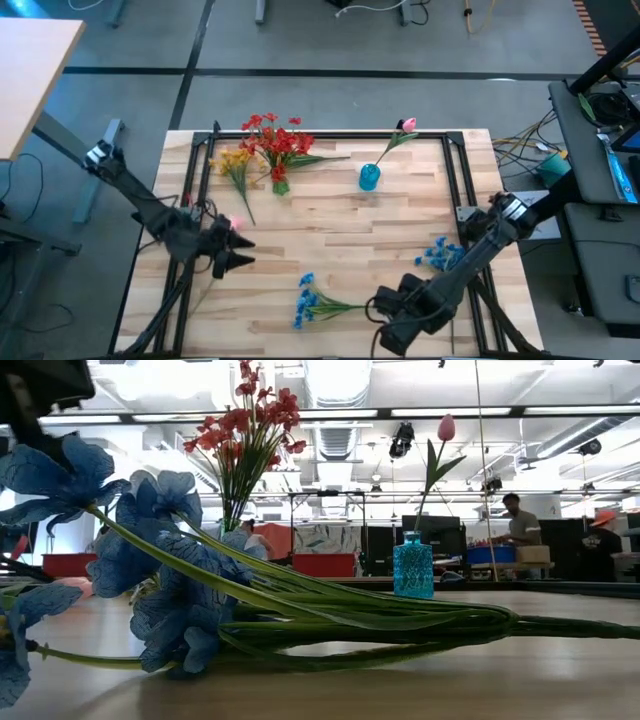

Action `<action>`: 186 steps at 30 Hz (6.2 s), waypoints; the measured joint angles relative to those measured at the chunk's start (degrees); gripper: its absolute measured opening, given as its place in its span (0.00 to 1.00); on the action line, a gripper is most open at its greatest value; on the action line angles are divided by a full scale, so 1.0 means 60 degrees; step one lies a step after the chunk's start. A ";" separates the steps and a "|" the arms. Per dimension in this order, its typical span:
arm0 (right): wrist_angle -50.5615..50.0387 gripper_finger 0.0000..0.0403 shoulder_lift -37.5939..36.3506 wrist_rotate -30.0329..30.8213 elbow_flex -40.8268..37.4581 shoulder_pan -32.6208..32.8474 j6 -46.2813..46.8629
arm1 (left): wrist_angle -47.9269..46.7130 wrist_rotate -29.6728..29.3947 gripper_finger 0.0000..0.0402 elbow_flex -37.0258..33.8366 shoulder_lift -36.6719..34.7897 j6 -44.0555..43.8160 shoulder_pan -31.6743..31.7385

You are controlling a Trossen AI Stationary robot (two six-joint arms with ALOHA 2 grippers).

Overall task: Sort flowers into vase by color
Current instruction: Put the pink tulip into the blue vase

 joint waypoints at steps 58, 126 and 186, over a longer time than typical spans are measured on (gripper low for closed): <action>-0.0035 0.81 -0.0181 0.0840 -0.0015 -0.2933 -0.7376 | -1.1290 0.5032 0.67 0.5970 0.8300 -0.8135 -0.0415; 0.4700 0.81 -0.5219 0.4621 -0.4168 -0.0500 -0.6453 | -0.7302 0.0256 0.00 0.4971 0.7801 -0.6006 -0.0710; 1.9254 0.03 -0.1836 0.2950 -0.5839 -0.3035 -1.2437 | 0.5584 0.0178 0.24 0.5497 0.7473 0.9368 0.2028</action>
